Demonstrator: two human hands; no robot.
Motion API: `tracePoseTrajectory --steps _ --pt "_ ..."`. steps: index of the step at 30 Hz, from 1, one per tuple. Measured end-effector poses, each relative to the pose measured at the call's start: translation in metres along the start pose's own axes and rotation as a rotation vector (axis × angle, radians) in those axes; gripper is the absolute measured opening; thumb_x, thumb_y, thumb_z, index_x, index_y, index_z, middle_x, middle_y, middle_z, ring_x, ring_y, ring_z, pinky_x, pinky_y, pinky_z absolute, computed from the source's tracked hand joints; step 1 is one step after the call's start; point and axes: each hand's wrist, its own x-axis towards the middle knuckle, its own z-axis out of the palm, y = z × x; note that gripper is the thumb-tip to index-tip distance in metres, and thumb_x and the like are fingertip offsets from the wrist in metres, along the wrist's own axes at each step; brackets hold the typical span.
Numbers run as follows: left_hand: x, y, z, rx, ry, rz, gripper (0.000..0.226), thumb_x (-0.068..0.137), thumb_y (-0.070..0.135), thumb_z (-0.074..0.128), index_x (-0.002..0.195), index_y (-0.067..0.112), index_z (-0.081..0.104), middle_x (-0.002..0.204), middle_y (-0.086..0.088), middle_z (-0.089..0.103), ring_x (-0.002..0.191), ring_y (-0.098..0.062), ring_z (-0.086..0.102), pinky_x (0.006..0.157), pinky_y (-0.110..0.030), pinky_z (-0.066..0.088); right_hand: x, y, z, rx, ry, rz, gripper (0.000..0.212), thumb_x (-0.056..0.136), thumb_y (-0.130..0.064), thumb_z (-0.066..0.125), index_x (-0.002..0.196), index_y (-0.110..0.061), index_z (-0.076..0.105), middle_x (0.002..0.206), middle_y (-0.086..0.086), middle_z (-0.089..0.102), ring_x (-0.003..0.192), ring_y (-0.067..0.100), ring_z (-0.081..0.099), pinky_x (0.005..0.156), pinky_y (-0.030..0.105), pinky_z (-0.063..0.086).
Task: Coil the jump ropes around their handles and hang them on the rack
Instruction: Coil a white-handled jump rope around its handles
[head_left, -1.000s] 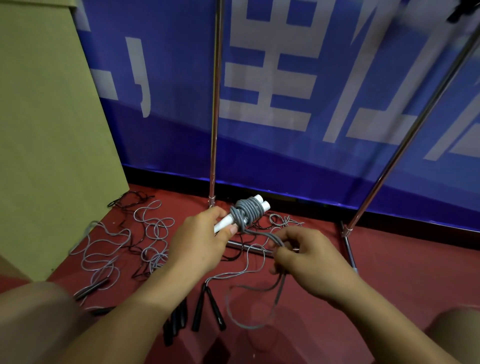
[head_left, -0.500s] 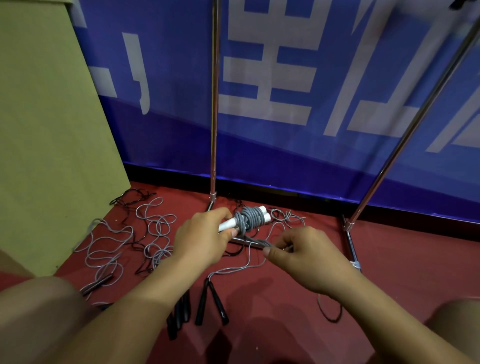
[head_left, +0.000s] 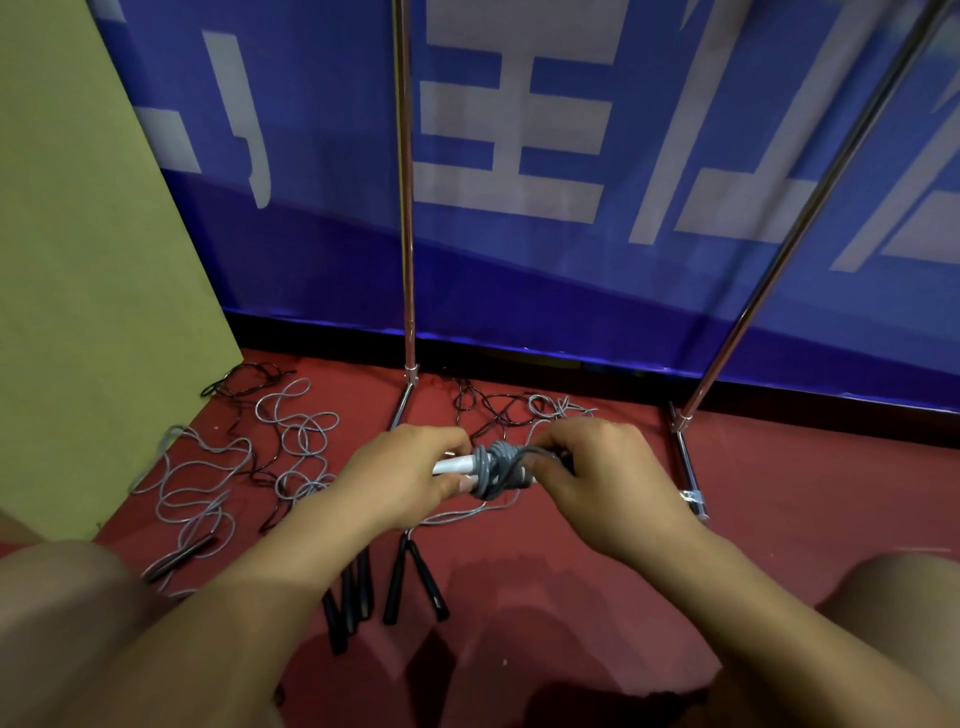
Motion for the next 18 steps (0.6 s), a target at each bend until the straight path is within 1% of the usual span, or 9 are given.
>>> tracePoseTrajectory --steps 2,4,7,10,12,14,16,18 --pt "-0.003 0.005 0.001 0.007 -0.026 0.050 0.020 0.088 0.046 0.067 0.094 0.031 0.056 0.081 0.010 0.061 0.080 -0.017 0.058 0.070 -0.036 0.051 0.000 0.001 0.001 -0.013 0.034 -0.037 0.012 0.090 -0.036 0.061 0.083 -0.029 0.066 0.075 -0.010 0.056 0.077 0.015 0.057 0.065 0.032 0.042" --pt "-0.005 0.008 0.000 0.024 -0.012 0.078 0.021 0.089 0.047 0.065 0.094 0.030 0.054 0.079 0.009 0.058 0.078 -0.017 0.056 0.067 -0.034 0.048 0.000 0.002 0.000 0.000 0.091 -0.068 0.009 0.091 -0.034 0.062 0.087 -0.028 0.069 0.082 -0.009 0.059 0.081 0.017 0.060 0.068 0.035 0.048" --pt "-0.008 0.010 -0.005 0.036 0.031 0.111 0.024 0.089 0.047 0.065 0.089 0.030 0.048 0.071 0.011 0.050 0.075 -0.018 0.052 0.063 -0.033 0.041 -0.002 0.001 0.000 -0.017 0.159 -0.138 0.009 0.092 -0.033 0.061 0.092 -0.028 0.069 0.084 -0.007 0.058 0.079 0.022 0.062 0.064 0.040 0.051" --pt "-0.012 0.009 -0.010 0.010 0.056 0.148 0.025 0.087 0.048 0.066 0.089 0.031 0.048 0.070 0.011 0.052 0.073 -0.017 0.052 0.063 -0.034 0.044 -0.003 -0.002 0.000 -0.021 0.225 -0.176 0.015 0.091 -0.037 0.058 0.095 -0.028 0.069 0.085 -0.006 0.059 0.076 0.024 0.063 0.059 0.042 0.052" --pt "-0.017 0.012 -0.013 -0.017 0.049 0.176 0.024 0.087 0.047 0.067 0.091 0.028 0.052 0.069 0.010 0.053 0.071 -0.016 0.051 0.064 -0.035 0.045 -0.001 -0.003 -0.001 -0.003 0.253 -0.185 0.017 0.090 -0.039 0.058 0.096 -0.028 0.070 0.086 -0.006 0.061 0.077 0.024 0.065 0.060 0.042 0.054" --pt "-0.021 0.016 -0.014 -0.050 0.028 0.199 0.021 0.087 0.045 0.068 0.094 0.029 0.056 0.069 0.010 0.054 0.070 -0.014 0.051 0.064 -0.035 0.044 0.000 -0.003 -0.003 0.012 0.249 -0.174 0.018 0.088 -0.041 0.060 0.095 -0.028 0.071 0.087 -0.007 0.063 0.078 0.023 0.066 0.063 0.042 0.055" --pt "-0.025 0.018 -0.015 -0.077 -0.005 0.212 0.019 0.086 0.043 0.070 0.094 0.032 0.057 0.070 0.012 0.054 0.068 -0.008 0.050 0.062 -0.032 0.041 0.001 -0.003 -0.006 0.023 0.228 -0.115 0.020 0.083 -0.047 0.068 0.093 -0.030 0.070 0.086 -0.008 0.065 0.079 0.020 0.065 0.066 0.041 0.054" --pt "-0.029 0.019 -0.017 -0.110 -0.047 0.222 0.018 0.084 0.042 0.072 0.091 0.037 0.056 0.071 0.012 0.056 0.068 -0.004 0.050 0.060 -0.030 0.037 0.002 -0.004 -0.011 0.048 0.224 -0.044 0.030 0.074 -0.053 0.077 0.092 -0.031 0.070 0.082 -0.010 0.067 0.077 0.016 0.064 0.067 0.038 0.052"
